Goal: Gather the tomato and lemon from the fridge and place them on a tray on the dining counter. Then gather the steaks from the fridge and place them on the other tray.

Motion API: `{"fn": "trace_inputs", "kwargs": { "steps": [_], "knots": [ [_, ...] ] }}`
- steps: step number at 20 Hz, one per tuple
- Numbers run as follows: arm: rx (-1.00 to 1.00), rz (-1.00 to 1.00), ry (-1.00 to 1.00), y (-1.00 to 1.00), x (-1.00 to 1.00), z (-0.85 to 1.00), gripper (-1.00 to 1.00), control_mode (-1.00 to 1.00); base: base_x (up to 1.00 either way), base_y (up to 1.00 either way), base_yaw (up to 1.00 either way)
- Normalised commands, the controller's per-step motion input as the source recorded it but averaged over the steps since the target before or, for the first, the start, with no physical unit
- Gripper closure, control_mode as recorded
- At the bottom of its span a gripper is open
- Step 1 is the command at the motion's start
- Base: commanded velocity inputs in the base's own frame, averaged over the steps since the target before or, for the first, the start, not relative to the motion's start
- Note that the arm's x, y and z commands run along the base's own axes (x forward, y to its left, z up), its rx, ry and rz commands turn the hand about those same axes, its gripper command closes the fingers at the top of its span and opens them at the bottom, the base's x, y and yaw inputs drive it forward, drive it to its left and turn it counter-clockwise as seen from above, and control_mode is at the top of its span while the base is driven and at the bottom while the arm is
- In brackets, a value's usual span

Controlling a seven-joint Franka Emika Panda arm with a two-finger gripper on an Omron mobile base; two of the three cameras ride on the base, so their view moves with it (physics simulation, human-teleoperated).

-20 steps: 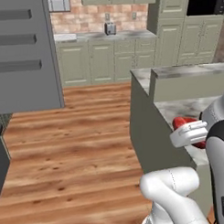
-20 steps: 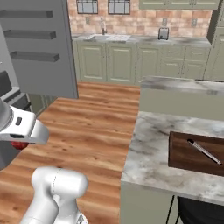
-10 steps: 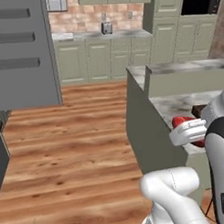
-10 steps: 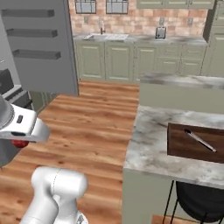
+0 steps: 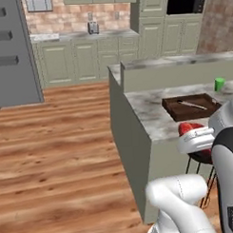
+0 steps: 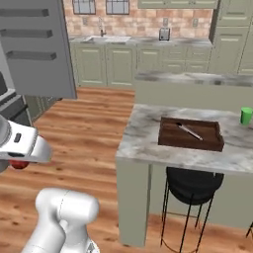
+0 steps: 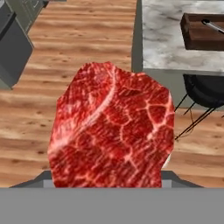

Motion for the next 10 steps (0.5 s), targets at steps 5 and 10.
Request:
{"fn": "trace_inputs", "kwargs": {
  "steps": [5, 10],
  "knots": [
    [0.0, 0.0, 0.0, 0.0, 0.0, 0.0, 1.0, 1.0, -0.02, -1.0, -0.1],
    [0.0, 0.0, 0.0, 0.0, 0.0, 0.0, 1.0, 1.0, 0.0, -1.0, -0.09]
  ]
}}
